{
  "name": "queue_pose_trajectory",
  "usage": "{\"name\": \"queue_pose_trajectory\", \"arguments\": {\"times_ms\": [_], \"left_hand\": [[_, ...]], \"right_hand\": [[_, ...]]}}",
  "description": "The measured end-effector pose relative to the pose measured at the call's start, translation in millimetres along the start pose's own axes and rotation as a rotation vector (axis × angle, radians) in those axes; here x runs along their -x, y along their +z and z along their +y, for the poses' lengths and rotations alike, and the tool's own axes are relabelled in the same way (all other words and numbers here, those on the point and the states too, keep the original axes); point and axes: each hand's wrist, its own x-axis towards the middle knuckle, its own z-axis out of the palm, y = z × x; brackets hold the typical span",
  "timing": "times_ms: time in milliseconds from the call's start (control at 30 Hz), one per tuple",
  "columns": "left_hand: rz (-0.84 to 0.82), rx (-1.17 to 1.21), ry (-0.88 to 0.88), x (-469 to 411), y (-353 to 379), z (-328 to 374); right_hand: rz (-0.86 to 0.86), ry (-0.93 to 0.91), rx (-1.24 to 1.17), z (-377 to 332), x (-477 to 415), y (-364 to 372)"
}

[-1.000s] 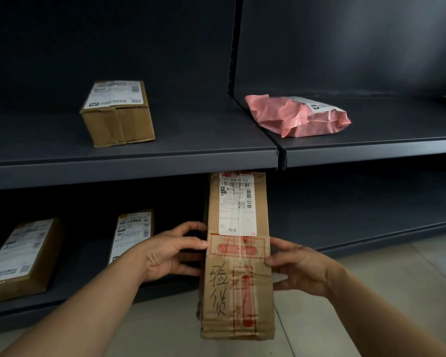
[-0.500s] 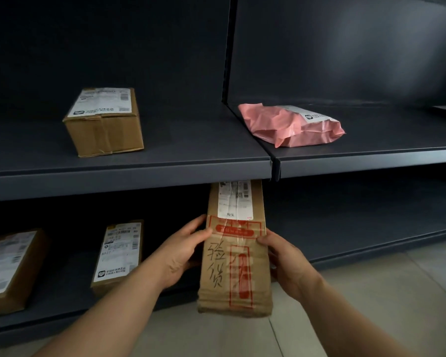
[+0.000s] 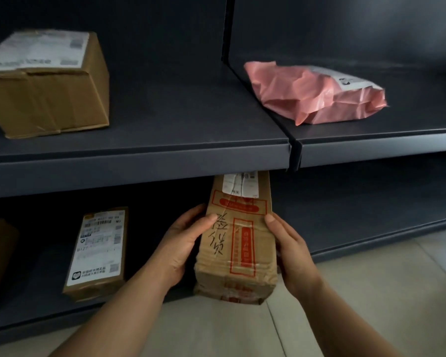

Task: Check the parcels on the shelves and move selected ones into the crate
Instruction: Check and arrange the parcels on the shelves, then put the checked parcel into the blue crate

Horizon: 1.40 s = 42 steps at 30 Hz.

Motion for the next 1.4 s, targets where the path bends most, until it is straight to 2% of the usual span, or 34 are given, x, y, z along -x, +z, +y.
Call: {"name": "queue_pose_trajectory", "arguments": {"times_ms": [133, 267, 500, 667, 833, 1067, 1400], "left_hand": [[0.094, 0.134, -0.113, 12.8, 9.6, 3.6], [0.104, 0.082, -0.228, 39.6, 30.2, 14.1], [-0.018, -0.054, -0.419, 114.6, 96.2, 53.1], [-0.156, -0.151, -0.501, 171.3, 165.7, 97.2], [-0.303, -0.186, -0.529, 206.6, 256.6, 153.1], [-0.489, -0.164, -0.473, 220.1, 413.8, 219.3], [-0.719, -0.129, -0.477, 231.9, 660.4, 239.5]], "right_hand": [[0.000, 0.076, -0.001, -7.2, 18.3, 7.0], [0.048, 0.195, -0.019, -25.3, 53.1, 3.8], [0.201, 0.346, -0.012, -81.9, 153.2, -30.5], [0.361, 0.420, -0.182, -142.4, 231.6, -60.1], [0.521, 0.382, -0.257, -224.1, 293.6, -104.3], [0.660, 0.181, -0.250, -350.6, 344.4, -199.7], [0.842, 0.035, -0.321, -464.9, 397.9, -396.4]]}}
